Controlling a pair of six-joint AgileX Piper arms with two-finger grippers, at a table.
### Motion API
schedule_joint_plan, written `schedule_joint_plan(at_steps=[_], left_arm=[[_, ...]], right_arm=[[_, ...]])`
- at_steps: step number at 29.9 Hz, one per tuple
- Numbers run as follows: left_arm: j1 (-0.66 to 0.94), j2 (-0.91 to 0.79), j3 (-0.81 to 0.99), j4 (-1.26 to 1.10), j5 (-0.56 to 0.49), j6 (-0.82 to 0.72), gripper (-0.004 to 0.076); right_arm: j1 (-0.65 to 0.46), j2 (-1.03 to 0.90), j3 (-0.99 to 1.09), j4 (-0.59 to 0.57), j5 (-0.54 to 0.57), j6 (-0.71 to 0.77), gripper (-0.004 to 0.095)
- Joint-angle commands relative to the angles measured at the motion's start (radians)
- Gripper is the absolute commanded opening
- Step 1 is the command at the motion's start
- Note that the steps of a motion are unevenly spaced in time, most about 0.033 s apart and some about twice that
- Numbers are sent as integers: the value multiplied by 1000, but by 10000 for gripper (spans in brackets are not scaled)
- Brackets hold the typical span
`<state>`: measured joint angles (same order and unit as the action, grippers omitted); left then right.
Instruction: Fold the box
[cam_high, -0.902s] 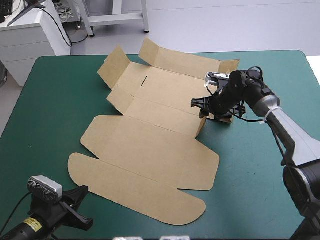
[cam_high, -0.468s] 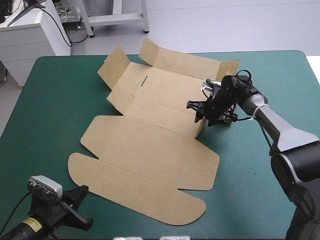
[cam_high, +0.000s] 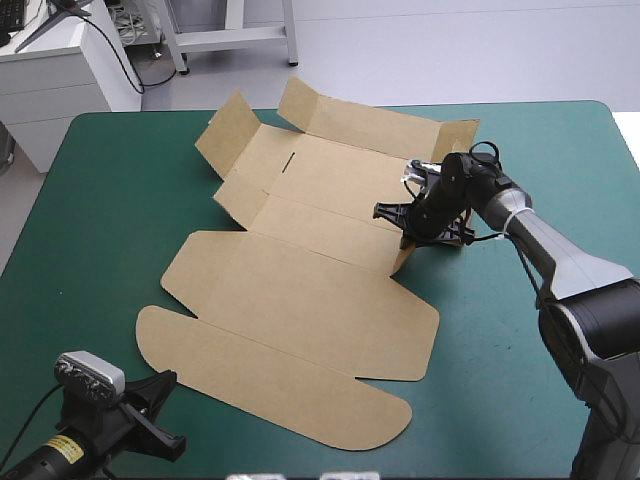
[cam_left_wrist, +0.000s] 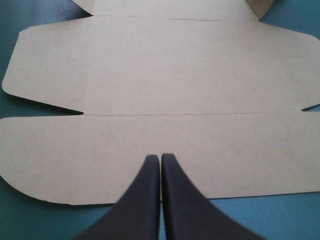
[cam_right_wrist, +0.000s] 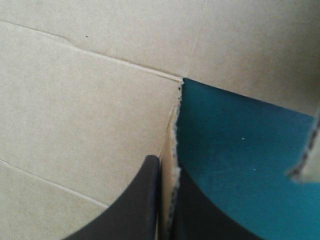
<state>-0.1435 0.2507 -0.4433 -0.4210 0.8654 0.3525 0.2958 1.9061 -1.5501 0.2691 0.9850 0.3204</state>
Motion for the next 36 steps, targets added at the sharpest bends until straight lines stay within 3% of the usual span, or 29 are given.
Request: schedule_joint_plan(at_steps=[1,8,15,17,29,36], left_arm=[[1,11,-22,-36,-62,-2,-8],[1,11,-22,-36,-62,-2,-8],[1,11,-22,-36,-62,-2,-8],[1,11,-22,-36,-62,-2,-8],[1,11,-22,-38,-62,-2,-8],[1,11,-22,-38,-62,-2,-8]], right_arm=[[-1,-51,-33,-20,7,-5,-12],[-1,-51,-39,-84,86,-16,-12],[-1,-45,-118,-244,227,-30,-12],[-1,-34,-154,-283,269,-87,-11],[-1,83,-322,-295,266,-554,-11],[33,135,-437,-336,249,-719,-11]])
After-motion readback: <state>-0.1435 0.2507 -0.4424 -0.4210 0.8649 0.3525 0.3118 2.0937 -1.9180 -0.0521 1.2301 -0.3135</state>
